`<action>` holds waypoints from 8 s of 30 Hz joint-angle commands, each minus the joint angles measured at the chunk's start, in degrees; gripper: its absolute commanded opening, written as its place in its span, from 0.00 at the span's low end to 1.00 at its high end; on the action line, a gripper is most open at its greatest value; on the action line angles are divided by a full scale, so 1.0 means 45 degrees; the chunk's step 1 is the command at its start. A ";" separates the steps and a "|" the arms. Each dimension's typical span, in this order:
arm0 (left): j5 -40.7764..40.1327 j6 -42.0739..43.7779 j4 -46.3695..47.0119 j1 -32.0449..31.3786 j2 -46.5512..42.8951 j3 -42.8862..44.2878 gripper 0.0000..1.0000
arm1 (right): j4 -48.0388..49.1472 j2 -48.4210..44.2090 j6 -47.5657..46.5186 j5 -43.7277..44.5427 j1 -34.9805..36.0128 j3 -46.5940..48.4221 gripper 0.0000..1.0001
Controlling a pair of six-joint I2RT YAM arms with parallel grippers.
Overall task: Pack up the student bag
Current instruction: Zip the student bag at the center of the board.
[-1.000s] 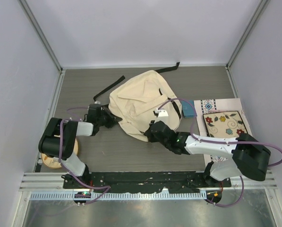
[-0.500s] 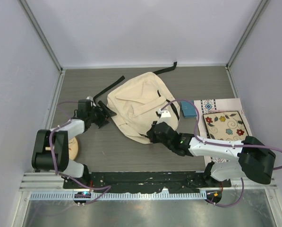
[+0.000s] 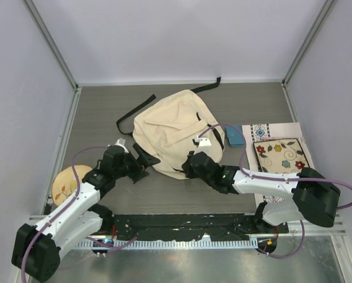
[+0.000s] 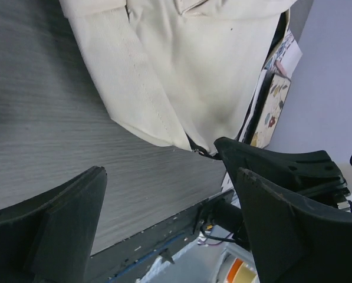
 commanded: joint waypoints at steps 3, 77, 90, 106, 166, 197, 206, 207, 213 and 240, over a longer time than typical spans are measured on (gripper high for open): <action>-0.1708 -0.2780 0.0494 -0.1327 -0.0156 -0.0095 0.94 | 0.0749 -0.0157 -0.0051 0.0068 0.0088 0.0402 0.01; -0.0165 -0.0341 0.4013 -0.0099 0.5648 0.1273 0.00 | -0.1184 -0.3008 0.1102 0.2841 0.0266 -0.1629 0.01; 0.0635 0.1105 0.1570 0.2870 0.2659 0.0472 0.00 | -0.1497 -0.4102 0.0263 0.2080 -0.1670 -0.2098 0.01; -0.0728 -0.3520 0.3477 -0.2401 0.4219 0.1703 0.96 | -0.0482 -0.3165 -0.0265 0.1376 -0.0948 -0.1142 0.01; 0.1689 -0.0675 0.2416 0.2947 0.2309 -0.0525 0.00 | -0.1868 -0.5294 -0.0089 0.1982 -0.3291 -0.2118 0.01; -0.5138 1.1275 -0.3958 -0.6305 0.4197 0.7773 1.00 | -0.0755 -0.4981 -0.0598 0.0009 -0.3175 -0.1766 0.01; -0.7255 1.3176 -0.3725 -0.9003 0.8162 0.9280 1.00 | -0.1204 -0.5372 -0.0637 0.0048 -0.3174 -0.1668 0.01; -0.7236 1.3215 -0.3588 -0.9120 0.8282 0.9300 1.00 | -0.1165 -0.5372 -0.0598 0.0029 -0.3174 -0.1668 0.01; -0.7508 1.3118 -0.2554 -0.9160 0.9025 0.8872 0.98 | -0.1029 -0.5431 -0.0578 -0.0069 -0.3174 -0.1688 0.01; -0.9401 0.8529 -0.0677 -1.1796 0.6722 0.4204 0.00 | 0.0964 -0.0022 -0.2023 -0.0088 -0.5673 0.1749 0.01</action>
